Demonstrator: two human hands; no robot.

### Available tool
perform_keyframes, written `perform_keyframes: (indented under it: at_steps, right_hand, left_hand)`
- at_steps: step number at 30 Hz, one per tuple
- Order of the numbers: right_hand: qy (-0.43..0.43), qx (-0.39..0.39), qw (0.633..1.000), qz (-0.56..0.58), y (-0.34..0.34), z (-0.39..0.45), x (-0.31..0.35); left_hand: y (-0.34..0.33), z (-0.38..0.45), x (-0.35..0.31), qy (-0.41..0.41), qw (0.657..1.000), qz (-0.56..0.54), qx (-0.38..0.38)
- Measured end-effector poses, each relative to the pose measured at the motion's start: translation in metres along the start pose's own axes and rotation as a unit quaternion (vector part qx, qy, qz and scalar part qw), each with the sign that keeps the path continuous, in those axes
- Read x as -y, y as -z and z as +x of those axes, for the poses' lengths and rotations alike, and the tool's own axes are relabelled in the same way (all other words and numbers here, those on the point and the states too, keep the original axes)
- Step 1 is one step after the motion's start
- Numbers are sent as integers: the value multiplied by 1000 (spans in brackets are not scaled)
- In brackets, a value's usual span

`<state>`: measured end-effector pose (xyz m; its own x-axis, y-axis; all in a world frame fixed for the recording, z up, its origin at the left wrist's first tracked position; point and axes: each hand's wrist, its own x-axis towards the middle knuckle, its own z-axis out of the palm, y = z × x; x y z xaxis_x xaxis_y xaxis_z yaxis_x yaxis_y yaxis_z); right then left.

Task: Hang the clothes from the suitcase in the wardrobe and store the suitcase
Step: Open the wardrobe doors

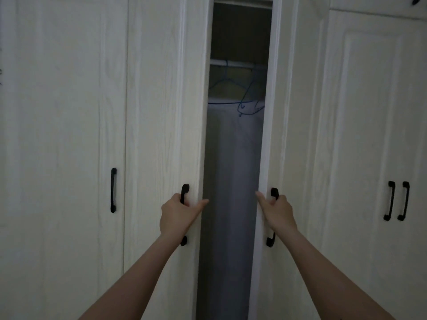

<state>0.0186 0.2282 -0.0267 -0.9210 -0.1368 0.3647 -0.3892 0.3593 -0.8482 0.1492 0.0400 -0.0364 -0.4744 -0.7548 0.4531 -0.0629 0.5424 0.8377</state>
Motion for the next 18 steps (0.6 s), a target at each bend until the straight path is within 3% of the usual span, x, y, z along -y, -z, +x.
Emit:
perform_keyframes:
  at_steps: [10, 13, 15, 17, 18]
  right_hand:
    - [37, -39, 996, -71, 38, -16, -19]
    - [74, -55, 983, -161, 42, -26, -14]
    - [163, -124, 941, -271, 44, -28, -13]
    - [315, -191, 852, -371, 45, -23, -16]
    - [386, -198, 798, -418, 44, -19, -17]
  left_hand:
    - [39, -28, 7, -10, 996, 48, -72]
    - [47, -32, 6, -77, 975, 167, -120]
    - [53, -30, 4, -215, 918, 298, -148]
    - [55, -26, 1, -367, 812, 432, -140]
    - [55, -26, -1, -414, 746, 512, -101]
